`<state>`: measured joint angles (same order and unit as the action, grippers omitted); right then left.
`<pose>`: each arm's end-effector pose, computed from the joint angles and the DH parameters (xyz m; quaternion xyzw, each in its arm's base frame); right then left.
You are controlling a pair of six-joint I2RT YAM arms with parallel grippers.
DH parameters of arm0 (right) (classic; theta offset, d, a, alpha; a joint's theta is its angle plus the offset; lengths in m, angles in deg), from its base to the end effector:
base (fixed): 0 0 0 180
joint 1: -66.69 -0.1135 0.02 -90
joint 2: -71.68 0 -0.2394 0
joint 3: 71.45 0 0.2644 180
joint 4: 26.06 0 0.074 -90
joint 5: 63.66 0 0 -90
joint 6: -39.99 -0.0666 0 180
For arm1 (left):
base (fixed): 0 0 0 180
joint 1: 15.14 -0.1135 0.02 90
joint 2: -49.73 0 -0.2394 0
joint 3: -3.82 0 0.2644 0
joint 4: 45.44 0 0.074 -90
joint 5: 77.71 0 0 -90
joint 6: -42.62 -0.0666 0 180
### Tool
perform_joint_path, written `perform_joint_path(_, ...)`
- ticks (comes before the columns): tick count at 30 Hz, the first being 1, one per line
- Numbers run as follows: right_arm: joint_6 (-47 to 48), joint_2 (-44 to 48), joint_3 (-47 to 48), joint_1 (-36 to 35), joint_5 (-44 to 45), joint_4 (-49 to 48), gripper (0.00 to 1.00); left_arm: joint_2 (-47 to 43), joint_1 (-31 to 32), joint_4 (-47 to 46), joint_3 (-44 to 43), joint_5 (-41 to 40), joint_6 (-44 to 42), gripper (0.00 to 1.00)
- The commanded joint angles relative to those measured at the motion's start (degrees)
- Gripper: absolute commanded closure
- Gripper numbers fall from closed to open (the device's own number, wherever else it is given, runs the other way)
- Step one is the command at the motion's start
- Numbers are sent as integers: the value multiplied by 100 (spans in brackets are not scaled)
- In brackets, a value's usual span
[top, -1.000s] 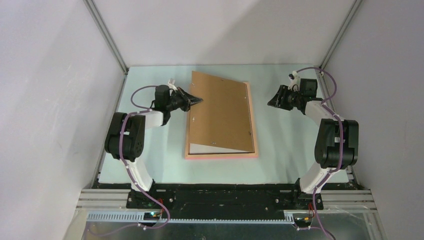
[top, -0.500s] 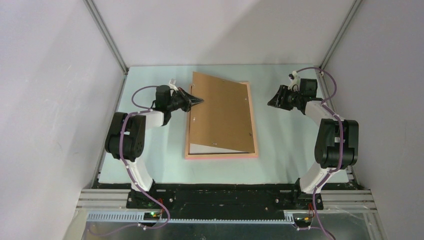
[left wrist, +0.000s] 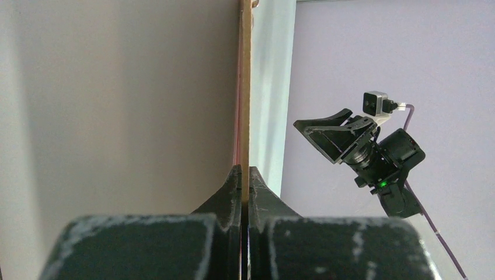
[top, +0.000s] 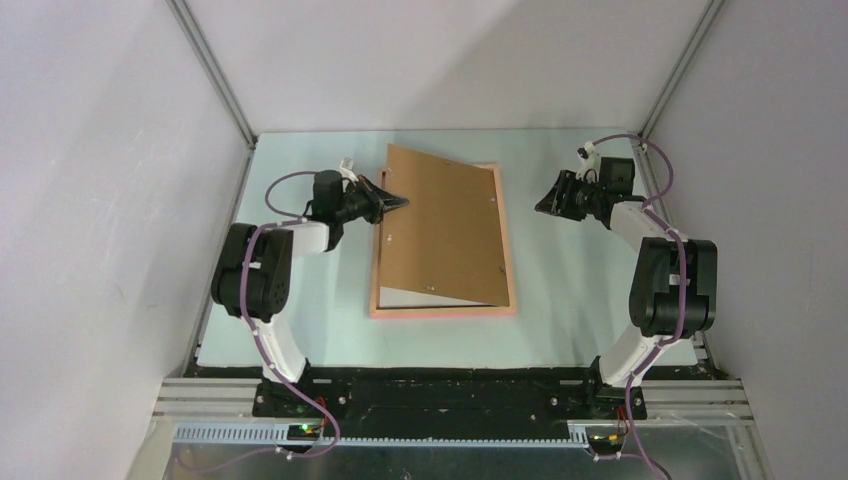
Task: Put the photo into the frame
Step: Place the photo frame item in the photo frame.
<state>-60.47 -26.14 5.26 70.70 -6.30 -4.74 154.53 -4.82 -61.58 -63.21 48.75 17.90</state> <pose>0.3968 0.0082 0.1677 -0.0018 0.8855 0.2785 0.3720 0.3950 -0.1122 0.1360 -0.2066 0.7782 -0.5316 0.2631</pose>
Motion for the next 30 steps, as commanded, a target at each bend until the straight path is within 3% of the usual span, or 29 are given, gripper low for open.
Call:
perform_joint_path(1,77,-4,-11,22,-101,-161,51,-5,40,-376,-358,235,-6,100)
perform_joint_path(30,71,-103,-11,14,-134,-153,51,112,43,-397,-410,212,-57,100)
